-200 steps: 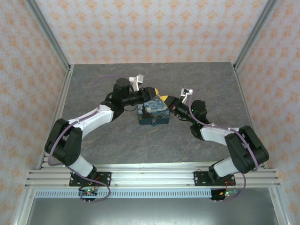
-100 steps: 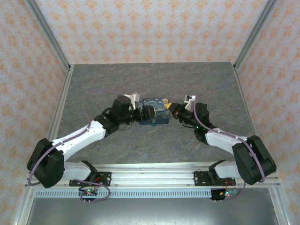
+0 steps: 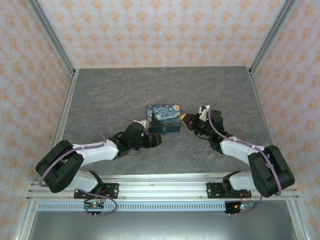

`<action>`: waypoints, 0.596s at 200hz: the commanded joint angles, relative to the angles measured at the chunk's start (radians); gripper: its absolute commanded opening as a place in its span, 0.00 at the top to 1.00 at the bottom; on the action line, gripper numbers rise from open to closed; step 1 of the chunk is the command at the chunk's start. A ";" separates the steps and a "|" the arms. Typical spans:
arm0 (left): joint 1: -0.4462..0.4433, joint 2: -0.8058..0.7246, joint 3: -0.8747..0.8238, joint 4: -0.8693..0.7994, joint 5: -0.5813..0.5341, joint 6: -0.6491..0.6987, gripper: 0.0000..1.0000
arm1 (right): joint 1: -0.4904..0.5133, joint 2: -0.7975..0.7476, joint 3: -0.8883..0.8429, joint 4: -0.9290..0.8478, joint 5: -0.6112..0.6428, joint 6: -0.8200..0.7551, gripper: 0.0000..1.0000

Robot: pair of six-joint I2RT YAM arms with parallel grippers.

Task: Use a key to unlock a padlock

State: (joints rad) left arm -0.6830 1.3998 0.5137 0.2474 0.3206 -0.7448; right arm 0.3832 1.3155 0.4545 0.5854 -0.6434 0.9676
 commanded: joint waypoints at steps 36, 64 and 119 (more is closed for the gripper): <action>-0.002 0.099 0.041 0.162 -0.023 0.138 0.21 | -0.004 0.112 -0.043 0.211 0.013 -0.013 1.00; 0.016 0.136 0.069 0.187 -0.041 0.183 0.22 | -0.004 0.142 -0.031 0.219 0.015 -0.022 1.00; 0.031 0.273 0.138 0.282 0.007 0.192 0.27 | -0.005 0.183 -0.006 0.218 0.005 -0.019 1.00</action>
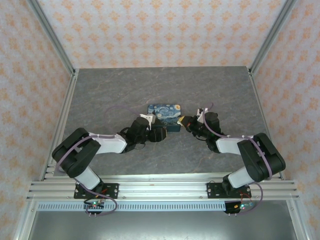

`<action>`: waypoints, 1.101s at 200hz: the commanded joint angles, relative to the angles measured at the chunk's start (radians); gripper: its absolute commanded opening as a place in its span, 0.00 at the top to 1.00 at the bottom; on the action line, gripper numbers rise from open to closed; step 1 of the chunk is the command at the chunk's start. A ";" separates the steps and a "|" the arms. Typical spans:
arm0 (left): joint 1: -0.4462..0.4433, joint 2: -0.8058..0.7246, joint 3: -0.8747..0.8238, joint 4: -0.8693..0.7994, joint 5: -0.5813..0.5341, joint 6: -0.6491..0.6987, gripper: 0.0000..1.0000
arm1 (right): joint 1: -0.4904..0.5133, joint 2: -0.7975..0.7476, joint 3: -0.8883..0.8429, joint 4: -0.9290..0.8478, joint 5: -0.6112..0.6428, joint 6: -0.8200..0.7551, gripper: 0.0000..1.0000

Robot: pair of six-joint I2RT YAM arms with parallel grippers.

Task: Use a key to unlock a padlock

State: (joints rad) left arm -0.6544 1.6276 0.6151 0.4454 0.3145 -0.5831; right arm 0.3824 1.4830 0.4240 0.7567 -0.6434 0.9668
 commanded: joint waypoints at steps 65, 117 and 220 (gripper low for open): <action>0.000 0.121 0.044 0.161 -0.004 0.011 0.29 | -0.004 0.066 0.043 0.096 -0.018 0.017 1.00; -0.016 0.153 0.044 0.210 -0.038 0.008 0.30 | -0.005 0.100 0.034 0.138 -0.030 0.044 1.00; -0.046 0.203 0.094 0.233 -0.097 0.107 0.34 | -0.004 0.095 0.038 0.125 -0.034 0.044 1.00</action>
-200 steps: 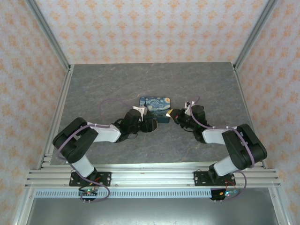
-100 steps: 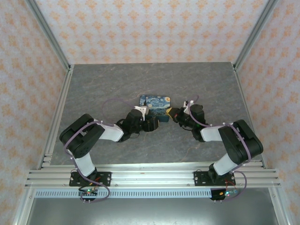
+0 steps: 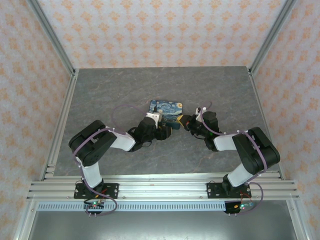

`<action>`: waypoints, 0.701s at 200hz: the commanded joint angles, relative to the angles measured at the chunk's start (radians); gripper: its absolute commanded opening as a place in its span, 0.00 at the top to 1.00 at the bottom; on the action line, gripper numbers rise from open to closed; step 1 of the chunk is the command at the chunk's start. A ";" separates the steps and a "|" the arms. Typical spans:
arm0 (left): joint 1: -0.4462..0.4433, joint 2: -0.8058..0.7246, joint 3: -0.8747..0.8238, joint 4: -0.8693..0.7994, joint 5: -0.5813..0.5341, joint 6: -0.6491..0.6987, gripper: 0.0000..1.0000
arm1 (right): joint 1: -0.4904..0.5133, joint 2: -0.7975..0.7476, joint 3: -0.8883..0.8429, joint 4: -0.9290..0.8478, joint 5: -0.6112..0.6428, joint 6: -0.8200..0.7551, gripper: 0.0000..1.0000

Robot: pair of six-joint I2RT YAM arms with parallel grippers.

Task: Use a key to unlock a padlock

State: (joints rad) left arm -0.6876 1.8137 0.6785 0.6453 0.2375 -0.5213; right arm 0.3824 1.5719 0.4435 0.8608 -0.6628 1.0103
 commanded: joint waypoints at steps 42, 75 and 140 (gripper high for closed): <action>-0.023 -0.039 0.044 0.028 0.052 0.050 0.35 | -0.005 0.005 0.017 0.017 -0.011 -0.003 1.00; -0.024 -0.073 0.052 -0.014 0.044 0.062 0.35 | -0.005 0.005 0.016 0.014 -0.008 -0.003 1.00; -0.024 -0.035 0.036 -0.031 -0.032 0.079 0.36 | -0.004 0.012 0.018 0.021 -0.005 0.004 1.00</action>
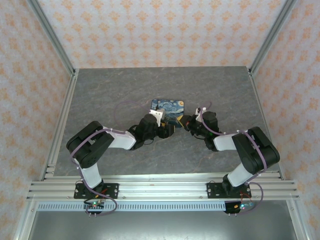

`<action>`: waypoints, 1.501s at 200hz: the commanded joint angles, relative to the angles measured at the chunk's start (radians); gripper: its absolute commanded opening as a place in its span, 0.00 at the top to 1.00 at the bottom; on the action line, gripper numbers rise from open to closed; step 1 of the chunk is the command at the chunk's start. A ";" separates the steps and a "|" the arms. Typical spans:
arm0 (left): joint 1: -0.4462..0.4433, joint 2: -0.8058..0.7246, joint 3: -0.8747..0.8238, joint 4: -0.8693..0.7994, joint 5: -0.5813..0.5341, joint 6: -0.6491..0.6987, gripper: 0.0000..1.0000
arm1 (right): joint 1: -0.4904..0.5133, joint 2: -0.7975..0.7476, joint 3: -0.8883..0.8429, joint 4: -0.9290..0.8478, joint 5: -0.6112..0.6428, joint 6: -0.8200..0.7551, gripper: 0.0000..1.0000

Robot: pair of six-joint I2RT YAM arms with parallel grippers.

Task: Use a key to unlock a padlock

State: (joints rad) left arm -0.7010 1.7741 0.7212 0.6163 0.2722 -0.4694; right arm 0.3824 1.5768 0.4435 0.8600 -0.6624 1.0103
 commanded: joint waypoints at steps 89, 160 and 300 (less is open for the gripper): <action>-0.010 0.040 0.019 -0.061 -0.132 0.097 0.36 | -0.005 0.026 0.026 0.030 -0.012 0.007 1.00; -0.011 0.119 0.087 -0.040 -0.082 0.104 0.36 | -0.004 0.037 0.031 0.031 -0.018 0.006 1.00; 0.018 0.126 0.065 0.183 0.045 -0.130 0.36 | -0.004 0.031 0.018 0.035 -0.017 0.004 1.00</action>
State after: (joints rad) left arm -0.6922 1.8881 0.7883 0.6731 0.3008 -0.5415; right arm 0.3824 1.6001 0.4568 0.8726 -0.6739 1.0138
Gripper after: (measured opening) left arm 0.640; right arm 0.046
